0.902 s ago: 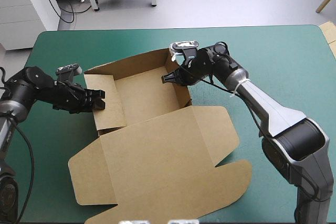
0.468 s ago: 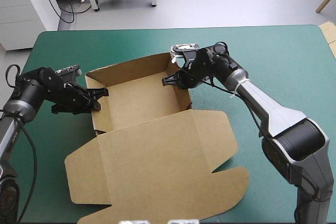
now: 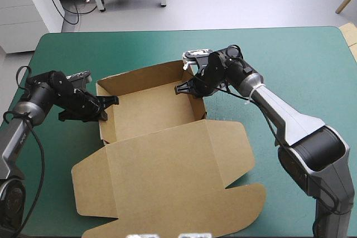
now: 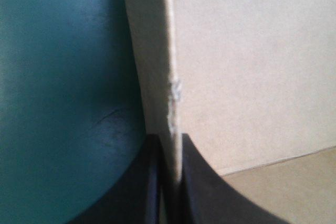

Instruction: Fold the box

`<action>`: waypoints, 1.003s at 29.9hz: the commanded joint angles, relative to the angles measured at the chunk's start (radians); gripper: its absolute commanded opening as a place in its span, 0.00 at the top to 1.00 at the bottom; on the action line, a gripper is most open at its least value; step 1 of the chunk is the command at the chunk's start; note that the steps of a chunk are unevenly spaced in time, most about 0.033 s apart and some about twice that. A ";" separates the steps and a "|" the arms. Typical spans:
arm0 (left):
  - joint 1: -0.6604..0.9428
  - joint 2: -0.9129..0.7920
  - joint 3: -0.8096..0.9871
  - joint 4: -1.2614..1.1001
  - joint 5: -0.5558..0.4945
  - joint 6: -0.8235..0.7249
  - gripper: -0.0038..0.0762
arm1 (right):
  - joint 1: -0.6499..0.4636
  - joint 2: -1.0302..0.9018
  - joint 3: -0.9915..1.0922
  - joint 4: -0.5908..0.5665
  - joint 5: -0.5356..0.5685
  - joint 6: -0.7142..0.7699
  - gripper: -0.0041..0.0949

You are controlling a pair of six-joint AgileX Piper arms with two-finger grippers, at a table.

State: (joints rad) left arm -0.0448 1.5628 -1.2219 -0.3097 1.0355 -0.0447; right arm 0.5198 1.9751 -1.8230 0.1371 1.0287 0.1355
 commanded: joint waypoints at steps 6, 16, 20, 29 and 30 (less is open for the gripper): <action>-0.166 0.085 -0.209 -0.016 0.003 0.014 0.96 | 0.001 -0.064 -0.032 -0.049 0.097 0.030 0.98; -0.228 0.244 -0.403 -0.009 0.072 -0.018 0.96 | -0.081 -0.067 -0.001 -0.050 0.141 0.014 0.98; -0.233 0.302 -0.460 0.029 0.141 -0.018 0.96 | -0.086 -0.067 0.063 -0.059 0.141 0.004 0.98; -0.237 0.356 -0.497 0.036 0.182 -0.003 0.96 | -0.086 -0.067 0.085 -0.108 0.119 0.004 0.98; -0.237 0.356 -0.499 0.036 0.186 0.015 0.96 | -0.086 -0.067 0.085 -0.113 0.119 0.004 0.98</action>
State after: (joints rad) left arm -0.2658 1.9236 -1.6985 -0.2095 1.2589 -0.0770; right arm 0.4286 1.9488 -1.7321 0.0199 1.1434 0.1801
